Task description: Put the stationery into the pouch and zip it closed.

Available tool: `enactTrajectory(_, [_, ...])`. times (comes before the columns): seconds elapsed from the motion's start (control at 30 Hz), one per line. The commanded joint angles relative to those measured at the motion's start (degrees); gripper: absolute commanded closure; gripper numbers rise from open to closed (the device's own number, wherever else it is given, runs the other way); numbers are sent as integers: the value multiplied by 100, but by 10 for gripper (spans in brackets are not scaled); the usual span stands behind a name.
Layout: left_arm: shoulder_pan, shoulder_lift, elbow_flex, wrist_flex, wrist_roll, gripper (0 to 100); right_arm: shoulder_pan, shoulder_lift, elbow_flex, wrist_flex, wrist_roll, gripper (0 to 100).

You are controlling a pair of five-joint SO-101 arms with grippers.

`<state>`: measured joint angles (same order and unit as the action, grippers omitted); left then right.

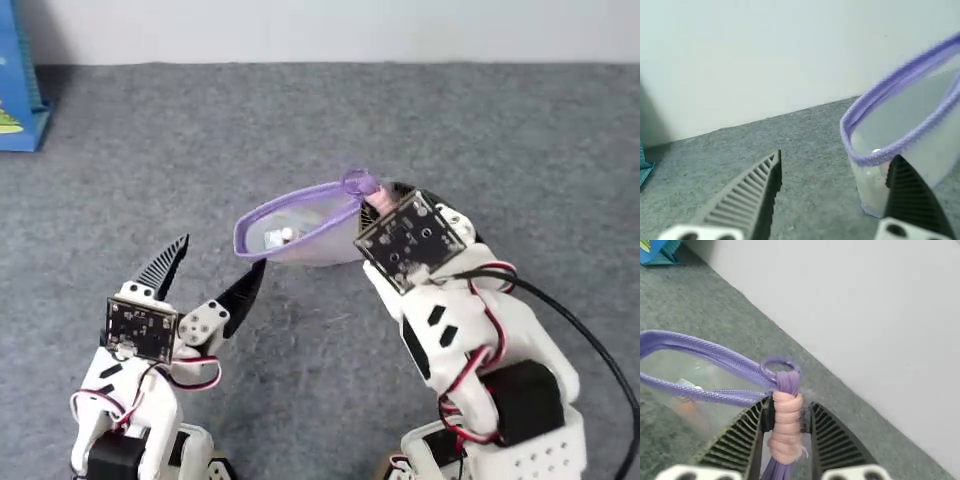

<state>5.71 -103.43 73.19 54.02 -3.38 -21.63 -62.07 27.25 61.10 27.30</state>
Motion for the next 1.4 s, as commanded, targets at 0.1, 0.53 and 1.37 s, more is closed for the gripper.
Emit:
enactTrajectory(0.1, [-26, -79, -57, -193, 79, 677, -673, -338, -334, 207, 536, 991])
enactTrajectory(0.53, [-18, -79, -48, -167, 88, 677, -549, -611, -334, 136, 2998, 991])
enactTrajectory(1.37, [264, -79, 154, -554, 53, 677, 31, -1473, 1248, -365, 4097, 991])
